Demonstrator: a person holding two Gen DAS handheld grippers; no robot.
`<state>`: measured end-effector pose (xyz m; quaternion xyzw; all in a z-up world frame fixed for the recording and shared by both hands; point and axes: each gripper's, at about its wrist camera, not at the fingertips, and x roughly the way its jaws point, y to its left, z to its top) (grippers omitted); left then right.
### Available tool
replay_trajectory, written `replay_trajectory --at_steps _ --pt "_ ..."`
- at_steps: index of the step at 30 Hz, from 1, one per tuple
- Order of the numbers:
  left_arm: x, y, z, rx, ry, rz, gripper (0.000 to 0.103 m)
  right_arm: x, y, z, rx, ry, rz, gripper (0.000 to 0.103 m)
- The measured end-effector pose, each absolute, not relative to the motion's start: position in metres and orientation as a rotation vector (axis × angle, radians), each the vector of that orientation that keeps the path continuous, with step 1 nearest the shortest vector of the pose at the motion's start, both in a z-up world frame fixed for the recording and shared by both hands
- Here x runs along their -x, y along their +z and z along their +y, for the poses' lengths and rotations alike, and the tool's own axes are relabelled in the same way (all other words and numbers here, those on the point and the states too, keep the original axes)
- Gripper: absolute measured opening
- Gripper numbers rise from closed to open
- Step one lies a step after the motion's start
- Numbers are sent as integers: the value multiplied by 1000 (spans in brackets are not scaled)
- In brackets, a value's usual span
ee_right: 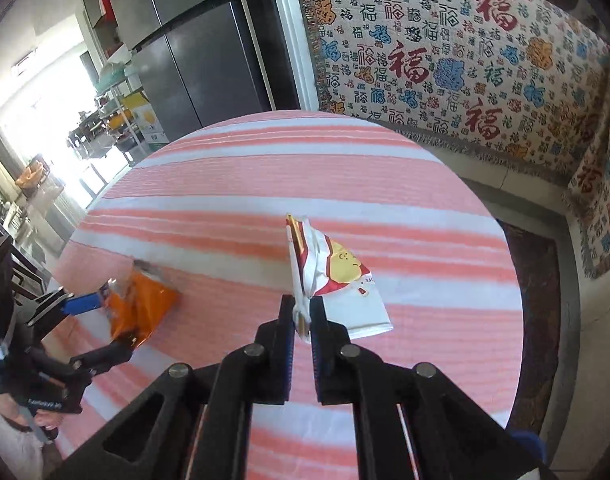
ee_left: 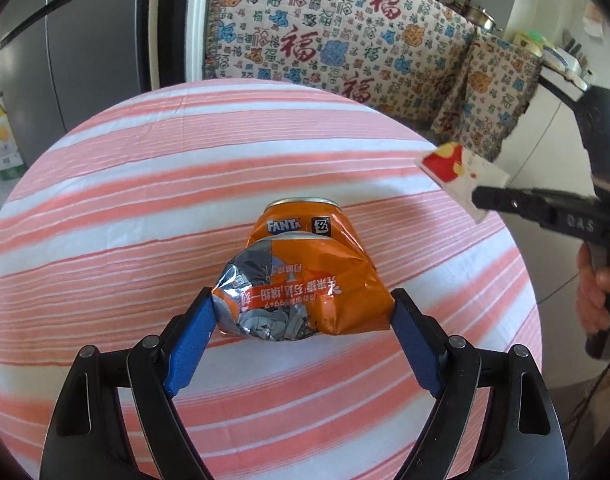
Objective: Collect trash
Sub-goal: 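Carry the Fanta can and paper packet over the blue wastebasket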
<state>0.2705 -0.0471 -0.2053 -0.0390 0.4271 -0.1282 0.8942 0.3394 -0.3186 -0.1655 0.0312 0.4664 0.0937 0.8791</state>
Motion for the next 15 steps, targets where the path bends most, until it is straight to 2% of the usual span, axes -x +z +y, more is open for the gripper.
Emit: replay_trajectory --at_steps 8,15 --pt "-248 -194 -79 41 -286 852 86 -247 -164 -323 -158 149 953 8" --pt "-230 -186 -87 28 -264 826 86 -223 -160 -334 -200 131 877 8"
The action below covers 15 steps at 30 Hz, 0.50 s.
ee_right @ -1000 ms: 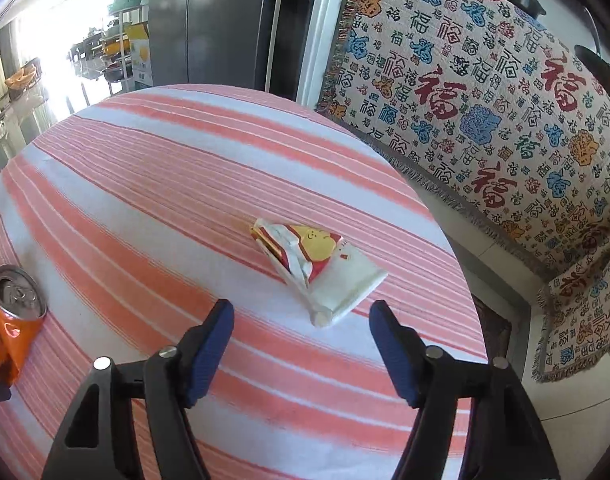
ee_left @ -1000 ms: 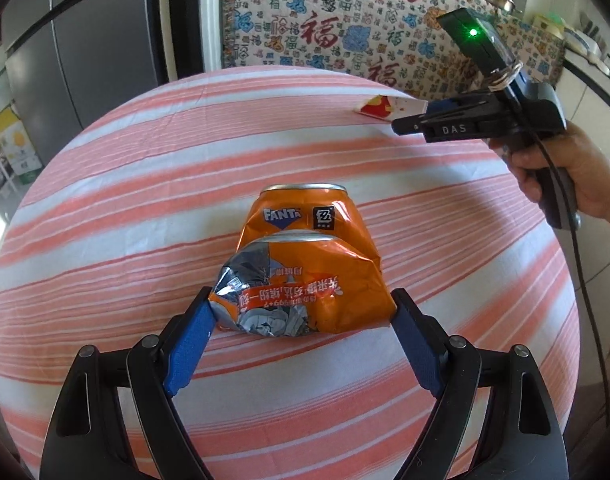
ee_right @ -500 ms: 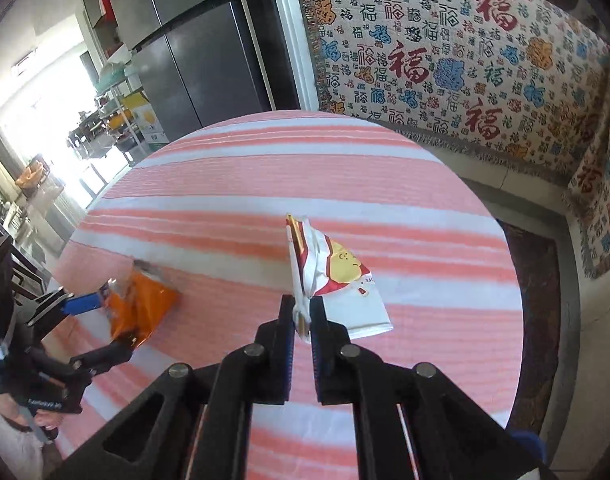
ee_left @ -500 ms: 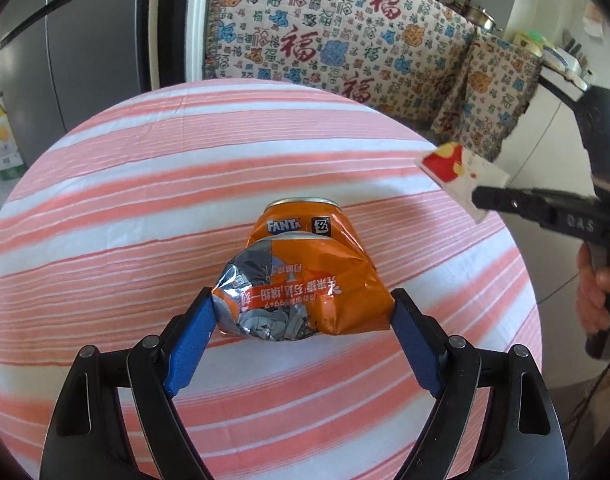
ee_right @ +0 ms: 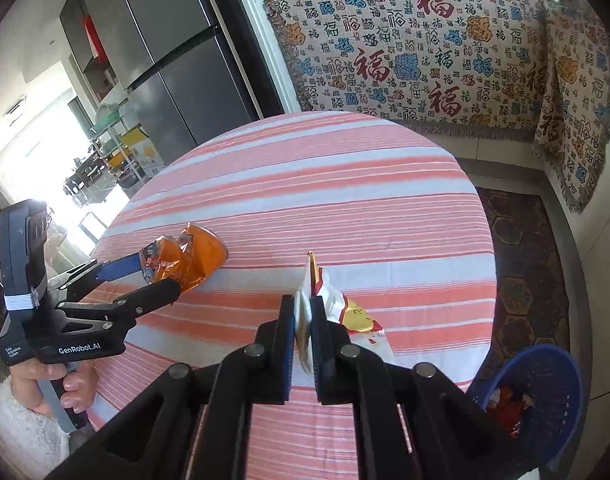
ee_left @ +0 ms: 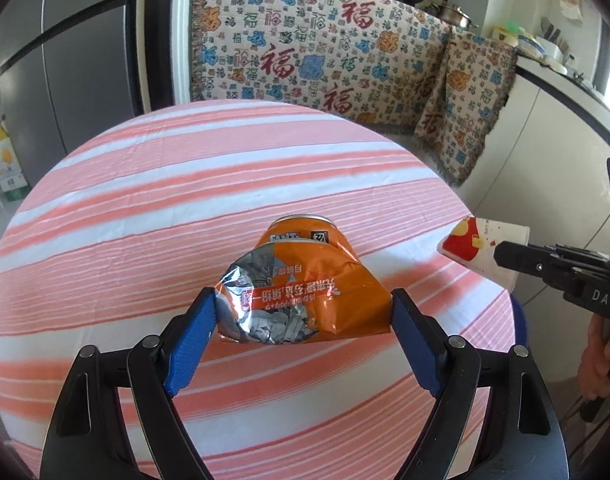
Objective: Collect trash
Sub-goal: 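Carry the Fanta can and paper packet over the blue wastebasket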
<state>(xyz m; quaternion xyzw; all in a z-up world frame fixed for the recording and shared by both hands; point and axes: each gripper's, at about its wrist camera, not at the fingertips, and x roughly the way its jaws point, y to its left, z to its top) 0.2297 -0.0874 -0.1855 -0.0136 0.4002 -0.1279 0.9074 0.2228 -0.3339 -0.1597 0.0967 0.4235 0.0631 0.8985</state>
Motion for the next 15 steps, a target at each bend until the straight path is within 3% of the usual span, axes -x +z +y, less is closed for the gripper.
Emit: replay_trajectory --at_steps 15 --pt "-223 -165 -95 3 -222 786 86 -209 -144 -349 -229 140 814 8"
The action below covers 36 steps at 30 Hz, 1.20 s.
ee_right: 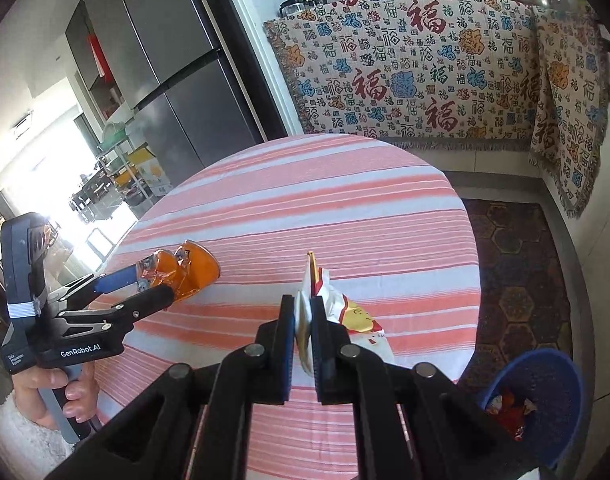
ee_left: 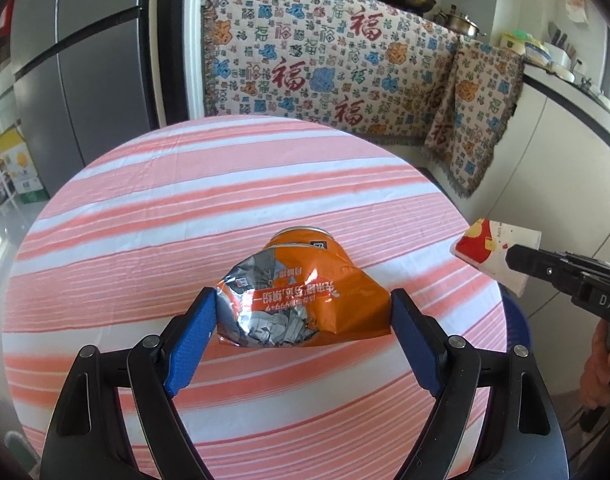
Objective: Collect trash
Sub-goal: 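Carry the Fanta can and paper packet over the blue wastebasket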
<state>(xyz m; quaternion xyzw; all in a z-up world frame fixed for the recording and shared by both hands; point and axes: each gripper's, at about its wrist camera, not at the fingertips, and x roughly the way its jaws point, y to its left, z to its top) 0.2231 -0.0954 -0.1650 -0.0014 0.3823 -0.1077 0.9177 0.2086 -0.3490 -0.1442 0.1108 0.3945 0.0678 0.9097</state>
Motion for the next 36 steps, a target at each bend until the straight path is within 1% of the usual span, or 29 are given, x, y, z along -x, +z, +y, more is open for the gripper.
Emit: replay_trajectory --at_steps 14,19,28,36 --pt "-218 -156 -112 -32 -237 802 86 -205 -136 -350 -201 114 823 8" --pt "-218 -141 -138 -34 -315 794 86 -198 -125 -361 -217 103 805 8" --pt "-221 -127 -243 -78 -519 793 86 -160 -111 -438 -269 -52 798 8" --pt "-226 -160 -358 -114 -696 881 86 -114 -146 -540 -417 -247 874 8"
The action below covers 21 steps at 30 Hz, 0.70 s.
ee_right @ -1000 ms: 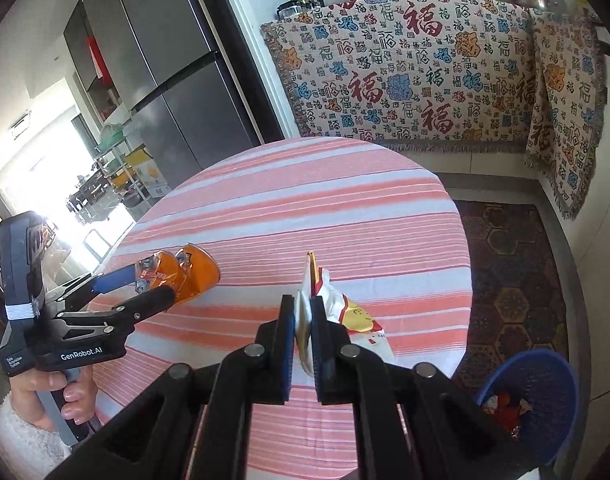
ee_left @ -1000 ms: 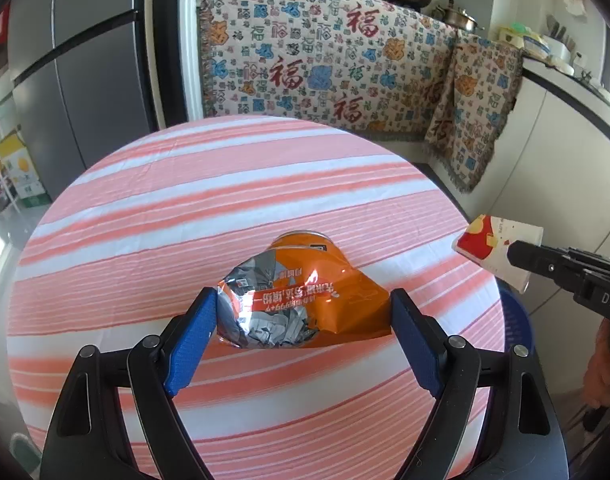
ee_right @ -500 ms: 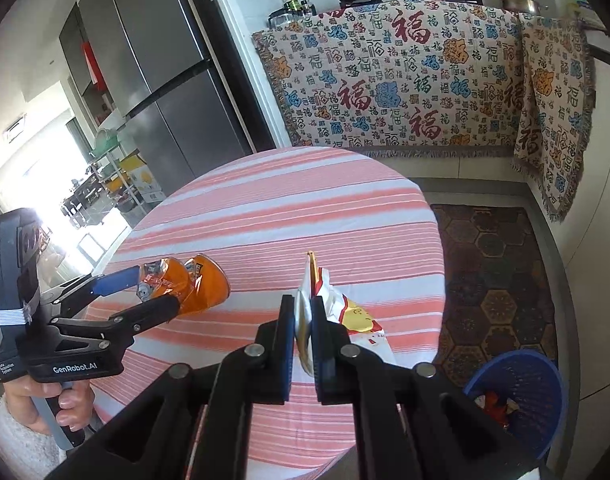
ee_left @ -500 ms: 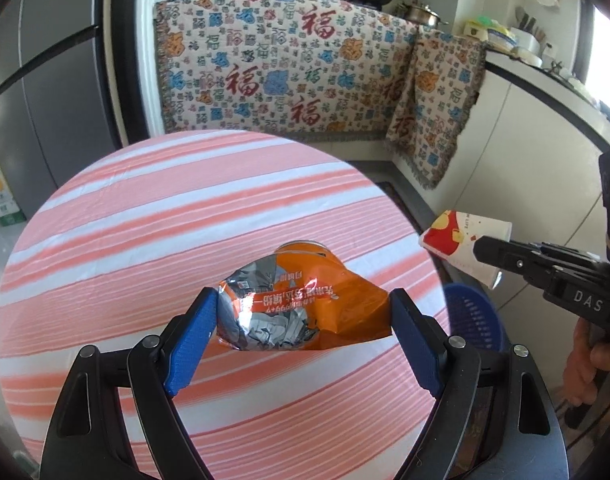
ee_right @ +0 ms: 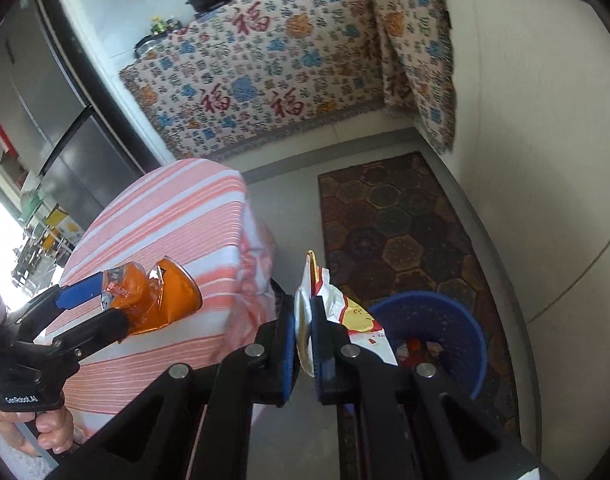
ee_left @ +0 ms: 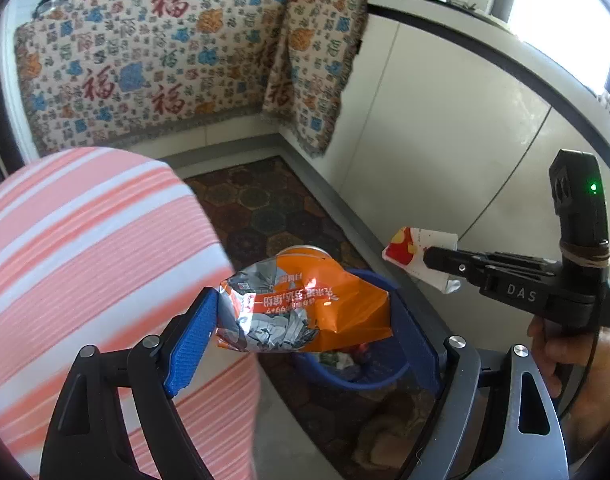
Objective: Collect trash
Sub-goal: 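Carry the Fanta can and paper packet over the blue wastebasket, then open both grippers to drop the can and packet into the wastebasket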
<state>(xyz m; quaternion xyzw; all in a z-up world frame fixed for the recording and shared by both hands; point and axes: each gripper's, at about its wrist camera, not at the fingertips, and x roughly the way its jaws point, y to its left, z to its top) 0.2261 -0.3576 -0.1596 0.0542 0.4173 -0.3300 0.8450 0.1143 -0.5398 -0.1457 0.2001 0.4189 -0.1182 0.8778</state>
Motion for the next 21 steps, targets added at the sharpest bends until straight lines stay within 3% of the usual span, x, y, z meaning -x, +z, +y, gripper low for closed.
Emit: replay_trajectory --at_steps 14,17,18,19,21 --pt "-220 -234 -476 -223 -883 962 86 -76 -222 -655 -656 -402 937 8" --pt "-221 -246 -487 -227 -914 974 90 -76 -233 -667 -695 -400 937 12" --pt "-223 -252 -490 -226 -925 984 93 -75 -236 -672 -711 -400 937 24" --pt "-224 -256 -493 -224 -931 991 95 -75 -238 -675 -720 -406 935 47" --pt "-229 -262 -496 -216 -933 999 95 -72 -237 -677 -718 -420 922 52"
